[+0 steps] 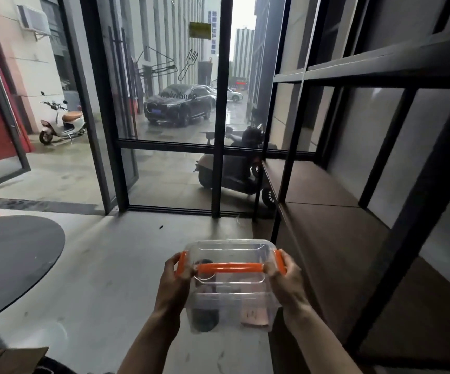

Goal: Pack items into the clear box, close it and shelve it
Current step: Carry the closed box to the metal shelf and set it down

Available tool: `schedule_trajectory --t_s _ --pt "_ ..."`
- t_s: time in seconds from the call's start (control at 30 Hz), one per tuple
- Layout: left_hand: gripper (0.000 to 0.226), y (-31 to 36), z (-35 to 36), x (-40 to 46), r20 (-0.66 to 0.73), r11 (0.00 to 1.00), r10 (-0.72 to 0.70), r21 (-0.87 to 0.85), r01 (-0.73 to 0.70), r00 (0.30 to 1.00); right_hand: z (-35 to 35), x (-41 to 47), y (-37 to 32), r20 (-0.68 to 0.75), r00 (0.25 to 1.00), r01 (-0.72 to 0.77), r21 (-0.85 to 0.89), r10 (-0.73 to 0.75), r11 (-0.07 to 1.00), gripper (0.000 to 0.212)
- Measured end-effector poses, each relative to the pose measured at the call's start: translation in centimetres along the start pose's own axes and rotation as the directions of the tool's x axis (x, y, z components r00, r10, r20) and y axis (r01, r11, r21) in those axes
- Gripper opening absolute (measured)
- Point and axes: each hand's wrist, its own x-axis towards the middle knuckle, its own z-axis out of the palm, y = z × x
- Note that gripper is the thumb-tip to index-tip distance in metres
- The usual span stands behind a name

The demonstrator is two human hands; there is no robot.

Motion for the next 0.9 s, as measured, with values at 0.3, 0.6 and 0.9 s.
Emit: schedule_trajectory --t_s 0.3,0.6,0.9 --pt "0.051 0.7 6.2 21.0 -0.017 0.996 -0.005 0.084 0.006 1.000 6.2 20.7 1.4 0.018 1.000 -0.026 0.027 0.025 0.999 0.071" --pt "0.057 4.3 18.5 38.6 0.085 0.989 0.057 0.132 -0.068 0.995 4.7 40.4 -0.6 -0.143 0.990 0.006 0.101 0.008 0.995 0.064" --pt "0.066 3.7 37.9 44.8 0.472 0.985 -0.007 0.156 -0.076 0.881 -7.2 47.1 2.8 -0.574 0.810 -0.066 0.114 0.120 0.991 0.049"
